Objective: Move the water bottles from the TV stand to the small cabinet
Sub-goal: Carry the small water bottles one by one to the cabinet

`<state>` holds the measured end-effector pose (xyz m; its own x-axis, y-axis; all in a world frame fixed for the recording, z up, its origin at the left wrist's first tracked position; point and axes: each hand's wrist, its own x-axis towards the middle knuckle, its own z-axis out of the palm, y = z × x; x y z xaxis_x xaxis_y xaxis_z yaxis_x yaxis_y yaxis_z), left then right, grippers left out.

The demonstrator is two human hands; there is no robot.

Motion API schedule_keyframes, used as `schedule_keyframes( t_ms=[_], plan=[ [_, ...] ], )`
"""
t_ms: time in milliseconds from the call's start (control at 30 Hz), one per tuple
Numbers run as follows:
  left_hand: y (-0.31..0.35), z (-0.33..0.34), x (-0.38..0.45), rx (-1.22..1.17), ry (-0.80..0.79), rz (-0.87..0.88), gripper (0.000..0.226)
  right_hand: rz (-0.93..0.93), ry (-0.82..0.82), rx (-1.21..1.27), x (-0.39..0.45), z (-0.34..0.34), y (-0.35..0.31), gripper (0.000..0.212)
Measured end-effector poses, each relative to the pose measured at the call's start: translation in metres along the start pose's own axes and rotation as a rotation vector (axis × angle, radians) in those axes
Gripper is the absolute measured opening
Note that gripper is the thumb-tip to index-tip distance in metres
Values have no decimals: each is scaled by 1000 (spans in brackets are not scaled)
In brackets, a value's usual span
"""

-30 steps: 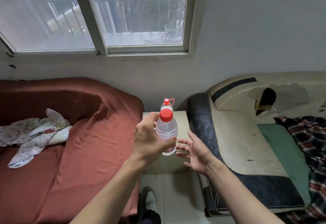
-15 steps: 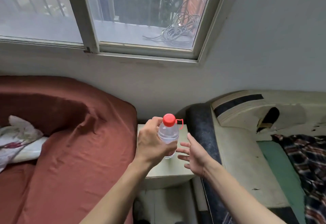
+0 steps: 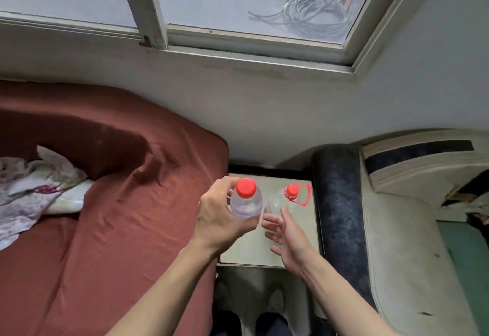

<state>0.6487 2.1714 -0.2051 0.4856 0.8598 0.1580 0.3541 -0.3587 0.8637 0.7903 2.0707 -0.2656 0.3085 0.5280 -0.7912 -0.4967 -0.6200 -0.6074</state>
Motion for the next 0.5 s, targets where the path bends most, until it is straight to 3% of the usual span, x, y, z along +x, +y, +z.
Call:
schedule_keyframes(
  t_ms=[367,500],
  plan=[
    [-82,56,30,87,-69,-71,52,-222,84,-461,59,-15,21,27],
    [-120,79,37,96,-102,-99,54,-321,112,-698,85,-15,36,31]
  ],
)
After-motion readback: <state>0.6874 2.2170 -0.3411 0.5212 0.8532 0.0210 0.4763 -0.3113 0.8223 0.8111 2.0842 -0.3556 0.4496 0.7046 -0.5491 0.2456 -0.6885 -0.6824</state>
